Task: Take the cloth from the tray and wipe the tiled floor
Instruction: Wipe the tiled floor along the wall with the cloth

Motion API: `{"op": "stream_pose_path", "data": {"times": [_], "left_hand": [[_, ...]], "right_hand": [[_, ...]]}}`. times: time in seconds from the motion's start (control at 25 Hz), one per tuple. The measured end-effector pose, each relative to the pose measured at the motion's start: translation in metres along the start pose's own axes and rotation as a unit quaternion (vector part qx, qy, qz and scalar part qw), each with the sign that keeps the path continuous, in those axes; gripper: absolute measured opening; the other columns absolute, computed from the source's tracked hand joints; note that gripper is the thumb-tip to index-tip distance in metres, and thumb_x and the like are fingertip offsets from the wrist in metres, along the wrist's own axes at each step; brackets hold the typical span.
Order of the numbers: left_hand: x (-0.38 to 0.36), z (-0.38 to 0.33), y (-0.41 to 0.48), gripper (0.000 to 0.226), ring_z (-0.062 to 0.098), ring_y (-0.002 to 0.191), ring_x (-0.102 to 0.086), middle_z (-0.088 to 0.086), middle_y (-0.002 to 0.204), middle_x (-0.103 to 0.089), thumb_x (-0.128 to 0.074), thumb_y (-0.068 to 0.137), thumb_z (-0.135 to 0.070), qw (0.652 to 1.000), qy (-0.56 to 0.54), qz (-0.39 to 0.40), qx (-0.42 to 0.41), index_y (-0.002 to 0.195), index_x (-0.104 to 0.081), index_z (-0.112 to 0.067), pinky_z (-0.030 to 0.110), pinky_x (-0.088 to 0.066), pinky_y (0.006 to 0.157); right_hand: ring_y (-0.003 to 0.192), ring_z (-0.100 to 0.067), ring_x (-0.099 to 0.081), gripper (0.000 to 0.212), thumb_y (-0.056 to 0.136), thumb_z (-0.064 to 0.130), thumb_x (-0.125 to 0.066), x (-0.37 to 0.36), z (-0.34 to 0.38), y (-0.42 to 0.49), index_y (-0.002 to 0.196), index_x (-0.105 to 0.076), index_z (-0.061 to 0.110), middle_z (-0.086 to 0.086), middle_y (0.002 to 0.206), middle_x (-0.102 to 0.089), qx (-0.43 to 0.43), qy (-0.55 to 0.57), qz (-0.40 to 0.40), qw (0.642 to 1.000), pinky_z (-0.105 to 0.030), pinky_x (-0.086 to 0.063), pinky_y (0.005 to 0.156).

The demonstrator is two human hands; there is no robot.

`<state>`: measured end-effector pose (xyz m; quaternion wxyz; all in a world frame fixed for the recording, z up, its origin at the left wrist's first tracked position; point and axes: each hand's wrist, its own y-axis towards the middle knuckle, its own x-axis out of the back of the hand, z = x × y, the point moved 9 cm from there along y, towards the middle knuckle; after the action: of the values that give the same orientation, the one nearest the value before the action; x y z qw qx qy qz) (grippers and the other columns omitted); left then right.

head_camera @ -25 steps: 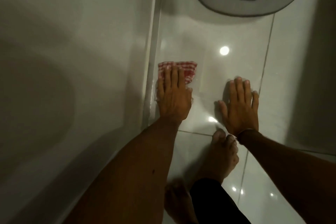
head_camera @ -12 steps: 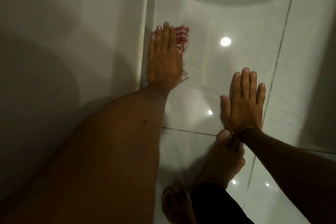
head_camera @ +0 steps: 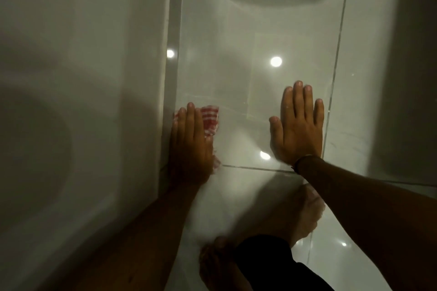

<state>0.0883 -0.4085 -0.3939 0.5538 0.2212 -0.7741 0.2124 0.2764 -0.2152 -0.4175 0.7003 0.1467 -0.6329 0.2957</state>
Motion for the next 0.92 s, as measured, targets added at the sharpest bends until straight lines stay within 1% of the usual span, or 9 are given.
{"op": "stream_pose_path", "data": {"times": [0.12, 0.2, 0.4, 0.52, 0.64, 0.68, 0.76, 0.84, 0.92], "left_hand": [[-0.010, 0.007, -0.068, 0.067, 0.038, 0.164, -0.015, 0.019, 0.175, -0.021, -0.035, 0.108, -0.030, 0.999, 0.029, 0.038, 0.015, 0.166, -0.016, -0.003, 0.056, -0.019, 0.133], [-0.016, 0.013, -0.114, 0.071, 0.039, 0.164, -0.012, 0.018, 0.176, -0.016, -0.038, 0.109, -0.035, 0.996, 0.051, 0.065, 0.029, 0.167, -0.013, -0.004, 0.055, -0.020, 0.133], [-0.020, 0.013, -0.149, 0.069, 0.040, 0.162, -0.019, 0.021, 0.174, -0.022, -0.036, 0.109, -0.040, 0.993, 0.059, 0.094, 0.042, 0.164, -0.023, 0.000, 0.058, -0.029, 0.129], [-0.013, 0.007, -0.101, 0.068, 0.040, 0.163, -0.018, 0.020, 0.175, -0.019, -0.036, 0.110, -0.036, 0.993, 0.055, 0.089, 0.047, 0.166, -0.018, -0.002, 0.056, -0.024, 0.131], [-0.001, -0.008, 0.010, 0.063, 0.043, 0.161, -0.023, 0.026, 0.171, -0.028, -0.028, 0.111, -0.032, 0.999, 0.017, 0.045, -0.002, 0.162, -0.025, 0.004, 0.058, -0.026, 0.129], [0.002, -0.009, 0.054, 0.067, 0.043, 0.161, -0.023, 0.027, 0.171, -0.028, -0.023, 0.109, -0.036, 0.999, 0.010, 0.042, -0.006, 0.162, -0.025, 0.005, 0.058, -0.025, 0.130], [0.010, -0.008, 0.119, 0.077, 0.041, 0.161, -0.022, 0.025, 0.172, -0.025, -0.002, 0.108, -0.047, 0.999, 0.002, 0.037, 0.014, 0.163, -0.023, 0.003, 0.055, -0.022, 0.132], [0.009, -0.009, 0.136, 0.083, 0.039, 0.162, -0.021, 0.023, 0.173, -0.025, 0.010, 0.106, -0.051, 0.999, 0.010, 0.039, 0.019, 0.164, -0.022, 0.000, 0.055, -0.023, 0.132], [0.011, -0.010, 0.117, 0.088, 0.041, 0.161, -0.024, 0.024, 0.172, -0.026, 0.012, 0.104, -0.054, 1.000, 0.011, 0.027, 0.005, 0.163, -0.022, 0.000, 0.055, -0.023, 0.132]], "right_hand": [[0.170, -0.034, 0.004, 0.078, 0.110, 0.049, -0.026, -0.001, 0.001, 0.000, 0.175, -0.005, 0.010, -0.016, 0.184, 0.001, 0.003, 0.006, 0.006, 1.000, -0.058, -0.001, 0.136], [0.170, -0.033, 0.005, 0.079, 0.110, 0.048, -0.026, -0.002, 0.000, -0.002, 0.175, -0.004, 0.010, -0.015, 0.184, 0.003, -0.003, 0.002, 0.002, 1.000, -0.058, -0.001, 0.136], [0.170, -0.032, 0.005, 0.079, 0.109, 0.049, -0.028, -0.003, -0.002, -0.002, 0.175, -0.004, 0.011, -0.014, 0.184, 0.002, -0.002, 0.002, -0.008, 1.000, -0.058, -0.002, 0.136], [0.171, -0.032, 0.003, 0.079, 0.109, 0.049, -0.028, -0.002, -0.002, -0.001, 0.175, -0.006, 0.011, -0.014, 0.184, 0.000, 0.001, 0.006, -0.009, 1.000, -0.058, -0.003, 0.136], [0.171, -0.032, 0.002, 0.081, 0.108, 0.049, -0.029, -0.001, -0.002, -0.002, 0.175, -0.007, 0.011, -0.014, 0.184, -0.001, -0.003, 0.011, -0.004, 1.000, -0.058, -0.003, 0.136], [0.171, -0.032, 0.002, 0.081, 0.107, 0.050, -0.029, -0.001, -0.002, -0.001, 0.175, -0.007, 0.011, -0.014, 0.184, -0.001, -0.003, 0.015, -0.003, 1.000, -0.058, -0.003, 0.136], [0.171, -0.032, 0.002, 0.081, 0.107, 0.050, -0.030, 0.001, 0.000, -0.001, 0.175, -0.009, 0.011, -0.014, 0.184, -0.002, -0.002, 0.017, -0.001, 1.000, -0.058, -0.003, 0.136], [0.171, -0.033, 0.001, 0.081, 0.107, 0.050, -0.031, 0.002, -0.002, 0.000, 0.175, -0.009, 0.010, -0.014, 0.184, -0.002, -0.004, 0.012, 0.000, 1.000, -0.057, -0.002, 0.136], [0.171, -0.033, 0.001, 0.082, 0.107, 0.050, -0.031, 0.001, 0.000, -0.001, 0.175, -0.009, 0.010, -0.015, 0.184, -0.003, -0.001, 0.010, 0.001, 1.000, -0.057, -0.002, 0.136]]}}
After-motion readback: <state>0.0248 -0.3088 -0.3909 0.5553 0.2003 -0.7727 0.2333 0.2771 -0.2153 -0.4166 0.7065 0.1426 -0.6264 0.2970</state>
